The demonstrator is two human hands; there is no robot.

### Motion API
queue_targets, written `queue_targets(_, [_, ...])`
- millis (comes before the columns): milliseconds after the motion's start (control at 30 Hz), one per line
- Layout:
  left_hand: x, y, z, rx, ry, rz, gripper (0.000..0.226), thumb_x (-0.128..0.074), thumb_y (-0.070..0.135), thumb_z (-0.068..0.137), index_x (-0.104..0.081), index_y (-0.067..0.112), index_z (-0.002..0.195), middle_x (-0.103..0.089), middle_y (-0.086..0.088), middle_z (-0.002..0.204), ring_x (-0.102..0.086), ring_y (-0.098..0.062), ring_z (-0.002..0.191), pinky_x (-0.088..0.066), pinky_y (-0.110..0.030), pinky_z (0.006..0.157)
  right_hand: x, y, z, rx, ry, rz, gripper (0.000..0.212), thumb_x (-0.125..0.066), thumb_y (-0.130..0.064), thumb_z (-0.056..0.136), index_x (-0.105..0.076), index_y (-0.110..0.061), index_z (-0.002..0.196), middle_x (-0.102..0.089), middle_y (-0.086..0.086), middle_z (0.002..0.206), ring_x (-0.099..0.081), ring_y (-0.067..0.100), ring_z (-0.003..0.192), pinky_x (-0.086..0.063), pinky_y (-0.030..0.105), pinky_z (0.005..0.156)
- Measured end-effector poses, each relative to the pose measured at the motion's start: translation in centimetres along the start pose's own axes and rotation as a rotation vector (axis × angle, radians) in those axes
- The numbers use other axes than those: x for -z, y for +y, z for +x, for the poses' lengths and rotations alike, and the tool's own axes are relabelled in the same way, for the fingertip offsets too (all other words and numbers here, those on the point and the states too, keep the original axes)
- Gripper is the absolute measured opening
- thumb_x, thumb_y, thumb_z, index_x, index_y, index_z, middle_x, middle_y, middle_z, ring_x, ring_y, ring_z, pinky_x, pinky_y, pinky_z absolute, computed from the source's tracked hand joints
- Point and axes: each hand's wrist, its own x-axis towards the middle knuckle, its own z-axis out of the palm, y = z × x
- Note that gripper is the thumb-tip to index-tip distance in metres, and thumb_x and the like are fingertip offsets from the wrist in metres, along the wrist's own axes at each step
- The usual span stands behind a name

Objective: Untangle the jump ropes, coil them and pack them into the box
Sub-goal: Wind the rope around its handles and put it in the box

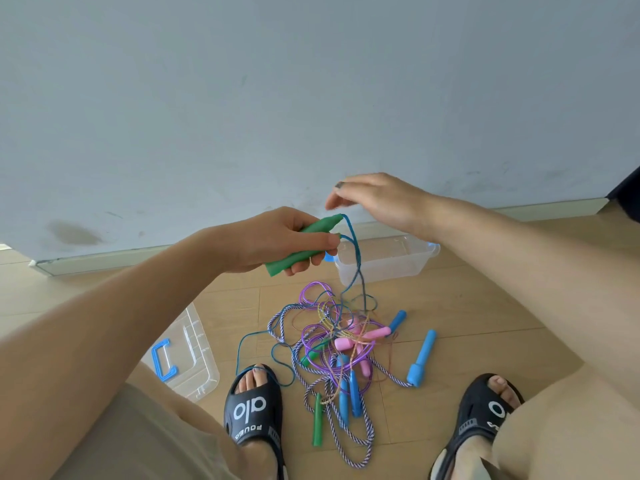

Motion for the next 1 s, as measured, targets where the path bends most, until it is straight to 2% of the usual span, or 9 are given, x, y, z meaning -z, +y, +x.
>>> queue_targets(67, [0.2, 0.0, -0.1, -0.012, 0.019, 0.041, 0.032, -0.069, 0.032, 0.091, -0.069, 0.001, 0.096, -0.061, -0.007, 0.075, -0.049, -0.018, 0.055, -0.042, -0.028, 0.054, -0.6, 0.0, -0.3, 0.006, -0.138, 0.032, 0.043, -0.036, -0.034, 0.103, -0.071, -0.008, 0.098, -0.076, 0.01, 0.096, -0.07, 0.02, 0.099, -0.042, 0.035, 0.105])
queue_targets(100, [0.4, 0.0, -0.1, -0.016, 0.028, 0.053, 0.029, -0.07, 0.032, 0.09, -0.068, 0.003, 0.092, -0.061, -0.007, 0.075, -0.049, -0.018, 0.056, -0.042, -0.028, 0.054, -0.8, 0.2, -0.5, -0.004, -0.183, 0.018, 0.044, -0.036, -0.035, 0.103, -0.069, -0.007, 0.094, -0.075, 0.013, 0.086, -0.071, 0.023, 0.087, -0.045, 0.037, 0.1])
queue_targets(233, [0.7, -0.3, -0.3, -0.01, 0.038, 0.053, 0.033, -0.063, 0.035, 0.094, -0.066, 0.002, 0.094, -0.063, -0.006, 0.073, -0.052, -0.018, 0.057, -0.045, -0.029, 0.057, -0.7, 0.3, -0.7, -0.039, -0.199, 0.046, 0.04, -0.042, -0.036, 0.103, -0.065, -0.006, 0.087, -0.06, 0.007, 0.063, -0.054, 0.02, 0.054, -0.048, 0.031, 0.062])
queue_targets(400, [1.2, -0.4, -0.5, -0.004, 0.041, 0.025, 0.04, -0.055, 0.042, 0.098, -0.064, 0.003, 0.096, -0.062, -0.008, 0.073, -0.052, -0.02, 0.055, -0.045, -0.028, 0.053, 0.1, 0.4, -0.9, 0.023, -0.176, -0.007, 0.017, -0.063, -0.022, 0.094, -0.067, -0.009, 0.083, -0.056, -0.001, 0.063, -0.045, 0.014, 0.055, -0.04, 0.026, 0.055])
queue_targets(600, [1.2, -0.2, -0.6, -0.021, 0.037, 0.047, 0.032, -0.058, 0.037, 0.097, -0.061, 0.006, 0.088, -0.057, -0.008, 0.07, -0.051, -0.017, 0.051, -0.044, -0.026, 0.051, 0.7, 0.7, -0.6, -0.02, -0.173, 0.071, 0.015, -0.062, -0.018, 0.094, -0.062, -0.008, 0.082, -0.055, -0.001, 0.062, -0.043, 0.014, 0.055, -0.036, 0.025, 0.055])
queue_targets(733, [1.1, -0.4, -0.5, -0.015, 0.026, 0.059, 0.035, -0.057, 0.04, 0.097, -0.058, 0.008, 0.084, -0.059, -0.009, 0.07, -0.056, -0.02, 0.055, -0.049, -0.028, 0.054, 0.6, 0.7, -0.6, -0.072, -0.189, 0.165, 0.019, -0.053, -0.013, 0.095, -0.058, -0.007, 0.077, -0.06, 0.005, 0.068, -0.057, 0.018, 0.063, -0.052, 0.029, 0.068])
queue_targets(833, [1.3, -0.5, -0.4, -0.009, 0.031, 0.072, 0.035, -0.057, 0.04, 0.097, -0.059, 0.008, 0.083, -0.061, -0.009, 0.07, -0.058, -0.02, 0.056, -0.05, -0.029, 0.055, 0.5, 0.7, -0.6, -0.093, -0.208, 0.211, 0.021, -0.051, -0.014, 0.096, -0.058, -0.005, 0.078, -0.063, 0.008, 0.071, -0.061, 0.022, 0.07, -0.055, 0.035, 0.078])
queue_targets(900, [1.4, -0.4, -0.4, -0.008, 0.036, 0.111, 0.034, -0.059, 0.039, 0.097, -0.06, 0.008, 0.084, -0.061, -0.007, 0.069, -0.057, -0.018, 0.056, -0.05, -0.029, 0.055, 0.5, 0.7, -0.6, -0.096, -0.209, 0.207, 0.021, -0.052, -0.017, 0.096, -0.057, -0.006, 0.079, -0.061, 0.006, 0.07, -0.056, 0.02, 0.065, -0.052, 0.031, 0.07])
queue_targets(1000, [1.6, -0.5, -0.4, -0.02, 0.051, 0.191, 0.033, -0.061, 0.039, 0.096, -0.061, 0.011, 0.079, -0.06, -0.004, 0.066, -0.057, -0.018, 0.054, -0.05, -0.029, 0.056, 0.3, 0.7, -0.5, -0.063, -0.2, 0.111, 0.026, -0.059, -0.033, 0.097, -0.057, -0.008, 0.087, -0.05, -0.001, 0.064, -0.038, 0.014, 0.053, -0.037, 0.026, 0.056])
